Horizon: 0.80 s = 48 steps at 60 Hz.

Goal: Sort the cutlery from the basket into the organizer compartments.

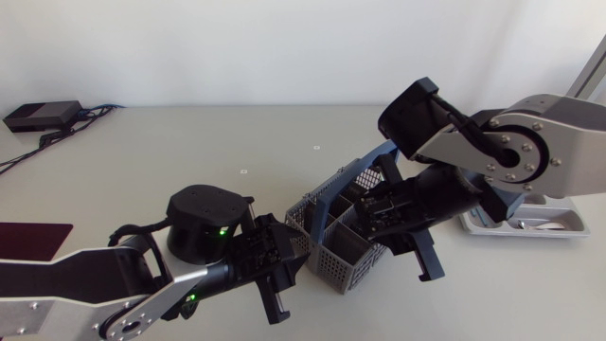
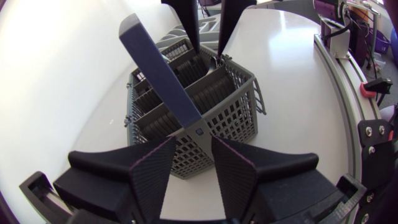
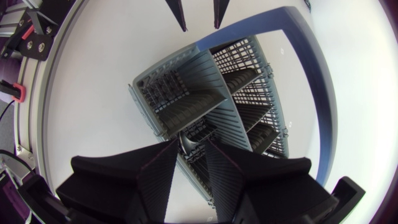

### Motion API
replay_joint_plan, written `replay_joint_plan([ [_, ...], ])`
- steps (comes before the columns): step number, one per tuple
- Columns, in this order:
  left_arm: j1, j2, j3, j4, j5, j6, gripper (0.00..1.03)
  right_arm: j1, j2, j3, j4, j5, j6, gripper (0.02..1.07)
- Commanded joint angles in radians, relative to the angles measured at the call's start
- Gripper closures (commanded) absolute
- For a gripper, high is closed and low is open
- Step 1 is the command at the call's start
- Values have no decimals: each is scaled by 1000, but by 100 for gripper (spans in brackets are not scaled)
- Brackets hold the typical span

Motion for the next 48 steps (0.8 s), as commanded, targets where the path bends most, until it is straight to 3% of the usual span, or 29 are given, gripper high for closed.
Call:
replay_joint_plan([
  [1, -6, 12, -18, 12, -6, 23, 62, 15, 25, -29, -7, 13, -33, 71],
  [48, -6, 11, -24, 15, -5, 30, 62, 26, 76, -37, -32, 110, -93, 71],
])
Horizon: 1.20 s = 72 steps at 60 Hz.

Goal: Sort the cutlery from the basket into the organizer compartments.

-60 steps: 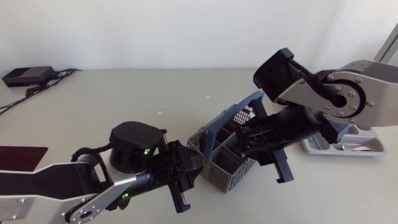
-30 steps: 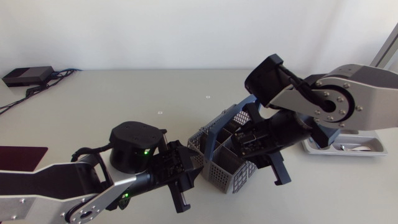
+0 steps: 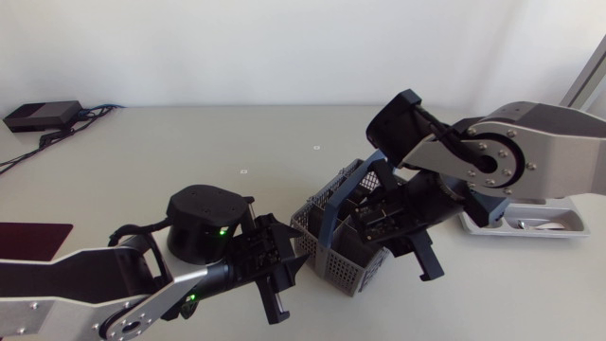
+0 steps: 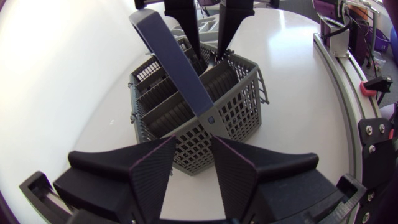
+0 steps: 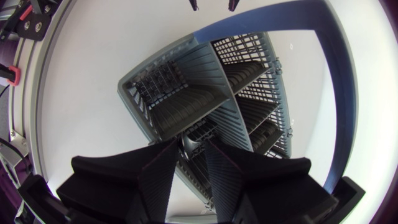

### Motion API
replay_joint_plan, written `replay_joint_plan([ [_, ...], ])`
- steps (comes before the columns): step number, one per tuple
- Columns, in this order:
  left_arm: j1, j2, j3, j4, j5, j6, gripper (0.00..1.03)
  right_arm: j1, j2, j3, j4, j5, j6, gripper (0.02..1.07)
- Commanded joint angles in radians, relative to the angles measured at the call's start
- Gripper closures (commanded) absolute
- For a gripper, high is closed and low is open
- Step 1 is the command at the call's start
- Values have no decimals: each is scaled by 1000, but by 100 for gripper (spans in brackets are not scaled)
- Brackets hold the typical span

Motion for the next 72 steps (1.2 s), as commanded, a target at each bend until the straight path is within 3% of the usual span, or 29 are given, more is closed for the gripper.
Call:
replay_joint_plan([
  [1, -6, 12, -24, 15, -5, 23, 62, 9, 34, -32, -33, 16, -42, 72],
  [9, -6, 11, -24, 17, -5, 26, 62, 12, 42, -34, -46, 21, -47, 86],
  [27, -7, 11, -24, 18, -5, 26, 62, 13, 73, -45, -46, 41, -45, 90],
  [40, -6, 12, -22, 18, -5, 26, 62, 21, 67, -95, 26, 41, -39, 90],
  [47, -7, 14, -20, 18, -5, 24, 62, 30, 51, -130, 82, 41, -27, 102],
  [72, -12, 12, -24, 18, -5, 27, 62, 55, -12, -184, 182, 31, 75, 99],
])
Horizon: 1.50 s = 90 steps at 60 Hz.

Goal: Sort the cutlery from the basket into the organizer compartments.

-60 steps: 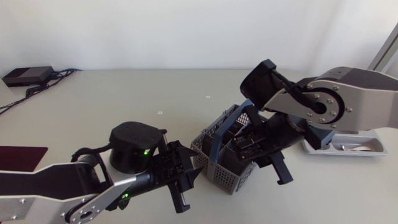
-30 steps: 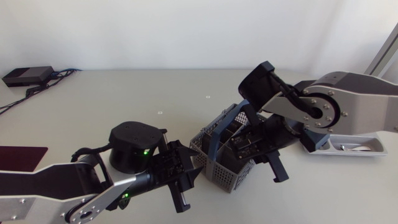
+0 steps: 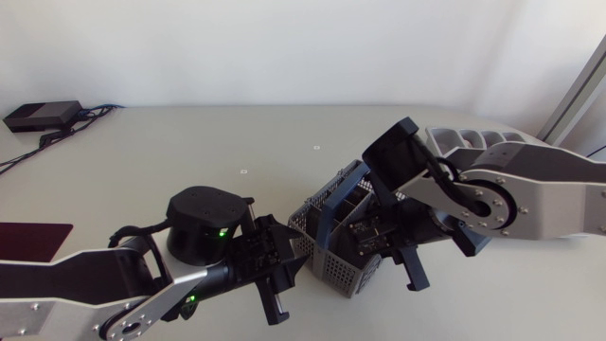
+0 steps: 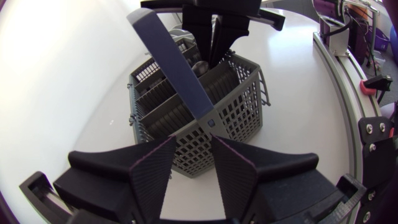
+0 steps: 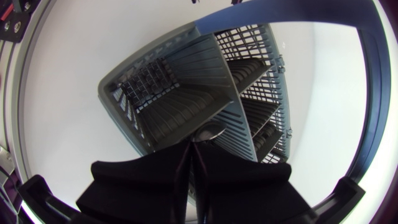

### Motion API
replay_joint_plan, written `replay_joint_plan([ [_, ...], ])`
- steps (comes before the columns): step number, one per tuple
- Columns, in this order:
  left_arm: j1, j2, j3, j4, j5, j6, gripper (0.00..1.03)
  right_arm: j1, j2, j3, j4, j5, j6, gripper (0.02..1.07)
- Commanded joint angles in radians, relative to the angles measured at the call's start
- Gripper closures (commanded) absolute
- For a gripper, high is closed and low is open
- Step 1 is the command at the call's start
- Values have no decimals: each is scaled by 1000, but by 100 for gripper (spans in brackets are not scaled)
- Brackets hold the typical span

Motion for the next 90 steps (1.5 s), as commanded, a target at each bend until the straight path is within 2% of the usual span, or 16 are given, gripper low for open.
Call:
replay_joint_plan([
  [1, -11, 11, -18, 11, -5, 24, 62, 11, 6, -46, -23, -22, 37, 96],
  [7, -11, 11, -20, 11, -5, 24, 62, 0, -31, -35, -10, -32, 63, 68],
  [11, -11, 11, -21, 11, -5, 25, 62, -3, -52, -28, 0, -35, 83, 60],
  [14, -11, 11, -21, 11, -5, 25, 62, -6, -63, -14, 0, -35, 103, 59],
  [39, -13, 14, -17, 11, -6, 25, 62, -50, -92, 51, -56, -72, 248, 57],
  [51, -14, 14, -15, 9, -6, 24, 62, -102, -29, 149, -175, -131, 366, 57],
  [56, -14, 14, -15, 9, -6, 25, 62, -129, 14, 212, -267, -184, 419, 57],
  [68, -17, 14, -14, 9, -6, 25, 62, -148, 58, 268, -353, -236, 503, 58],
  [82, -19, 15, -14, 9, -6, 25, 62, -133, 67, 276, -394, -264, 624, 58],
  [90, -24, 15, -12, 9, -6, 25, 62, -121, 76, 258, -380, -267, 672, 62],
])
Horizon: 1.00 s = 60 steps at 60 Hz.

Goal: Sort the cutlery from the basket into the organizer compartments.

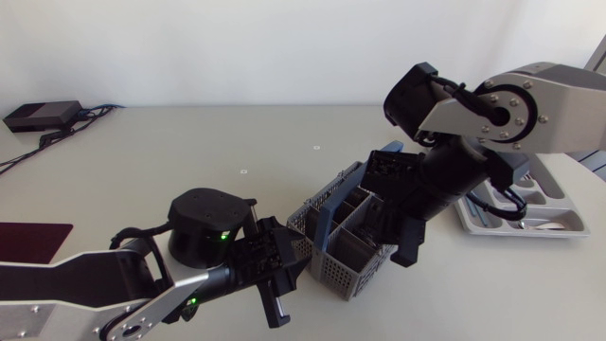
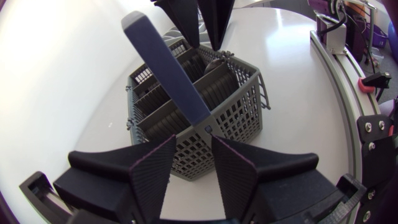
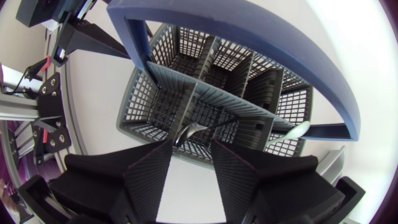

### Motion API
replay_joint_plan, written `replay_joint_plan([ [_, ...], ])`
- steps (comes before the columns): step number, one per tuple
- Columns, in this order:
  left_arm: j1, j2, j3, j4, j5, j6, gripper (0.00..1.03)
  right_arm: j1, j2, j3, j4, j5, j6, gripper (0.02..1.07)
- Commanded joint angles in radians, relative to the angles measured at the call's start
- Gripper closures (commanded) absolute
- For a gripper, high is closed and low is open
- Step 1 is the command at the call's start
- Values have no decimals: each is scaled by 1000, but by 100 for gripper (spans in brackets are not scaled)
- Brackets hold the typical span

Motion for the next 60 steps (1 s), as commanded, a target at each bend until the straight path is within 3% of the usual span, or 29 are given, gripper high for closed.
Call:
replay_joint_plan([
  [1, -11, 14, -12, 9, -6, 13, 62, 14, 28, -7, 1, -11, 65, 63],
  [34, -24, 16, -15, 9, -12, 11, 62, 74, 34, -77, 45, 12, 220, 66],
  [60, -24, 12, -21, 9, -12, 10, 62, 42, 41, -108, 93, 21, 238, 80],
])
